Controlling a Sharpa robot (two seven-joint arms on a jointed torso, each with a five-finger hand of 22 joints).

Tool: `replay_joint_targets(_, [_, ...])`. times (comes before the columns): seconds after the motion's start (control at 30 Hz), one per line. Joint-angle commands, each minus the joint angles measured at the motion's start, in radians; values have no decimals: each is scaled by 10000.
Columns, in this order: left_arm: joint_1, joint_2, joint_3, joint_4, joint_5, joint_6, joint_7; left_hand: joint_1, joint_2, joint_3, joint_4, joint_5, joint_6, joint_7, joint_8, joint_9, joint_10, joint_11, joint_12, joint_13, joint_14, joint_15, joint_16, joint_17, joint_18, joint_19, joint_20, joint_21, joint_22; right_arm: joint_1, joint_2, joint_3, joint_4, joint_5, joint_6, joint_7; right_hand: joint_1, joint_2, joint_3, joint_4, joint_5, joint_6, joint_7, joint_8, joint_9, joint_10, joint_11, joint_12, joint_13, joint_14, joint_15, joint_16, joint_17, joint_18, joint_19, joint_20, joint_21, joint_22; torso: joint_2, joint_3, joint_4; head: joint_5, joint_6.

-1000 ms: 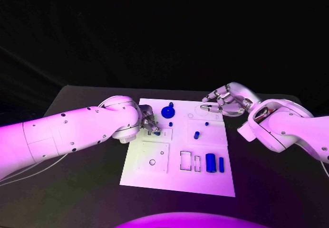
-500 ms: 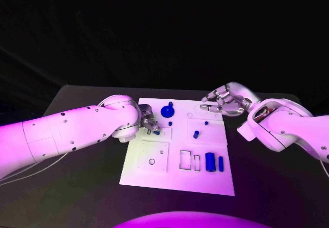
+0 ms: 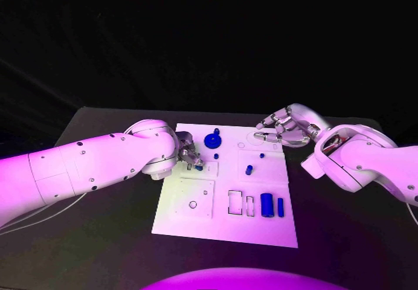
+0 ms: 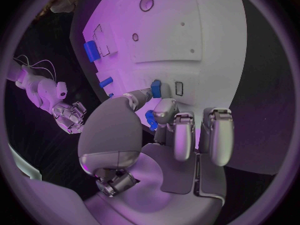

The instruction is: Assemble the parts on the task board

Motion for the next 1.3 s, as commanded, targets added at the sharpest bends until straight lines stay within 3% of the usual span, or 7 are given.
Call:
replay_joint_targets(0.03, [-15, 21, -7, -7, 68, 251, -384, -93, 9, -143, 34, -40, 145, -33, -48, 7, 22, -7, 69, 14, 1052, -45, 24, 2627, -151, 1056, -76, 63, 2633, -13, 2, 0, 4, -96, 130, -3, -24, 83, -45, 22, 63, -42, -9, 61, 9, -67, -38, -50, -12, 605, -98, -66, 932, 204, -64, -26, -72, 857, -4, -4, 3, -4, -8])
replay_joint_targets(0.73, [-15, 50, -7, -69, 82, 201, -403, -81, 50, -1239, 630, -40, 276, -47, -132, 19, 53, -18, 160, 94, 1052, -60, 24, 2627, -151, 1056, -97, 63, 2633, -24, 3, 0, -1, -96, 108, -2, -113, 92, -103, 79, 62, -74, -5, 71, 4, -80, -34, -62, -31, 604, -96, -82, 919, 207, -66, -26, -98, 847, -2, 2, -2, -4, 0])
replay_joint_targets(1.0, [-15, 24, -4, -121, 150, 197, -412, -27, 155, -2294, 1156, -27, 327, -36, -189, 44, 75, -6, 251, 178, 1052, -52, 24, 2627, -151, 1056, -100, 63, 2633, -25, -11, 0, -2, -96, 117, -5, -144, 92, -128, 98, 56, -88, -5, 74, 2, -83, -33, -63, -35, 603, -95, -88, 914, 207, -65, -26, -106, 845, -6, 0, 0, 1, -7])
replay_joint_targets(1.3, [-15, 8, 7, -132, 138, 176, -409, -139, 326, -3099, 1232, -18, 369, -25, -232, 53, 80, 6, 299, 222, 1052, -39, 24, 2627, -151, 1056, -98, 63, 2633, -29, -15, 0, -6, -96, 119, -12, -166, 88, -153, 108, 29, -101, -4, 78, -1, -82, -32, -60, -36, 605, -94, -89, 917, 209, -67, -26, -118, 840, -3, -1, -1, -6, 8])
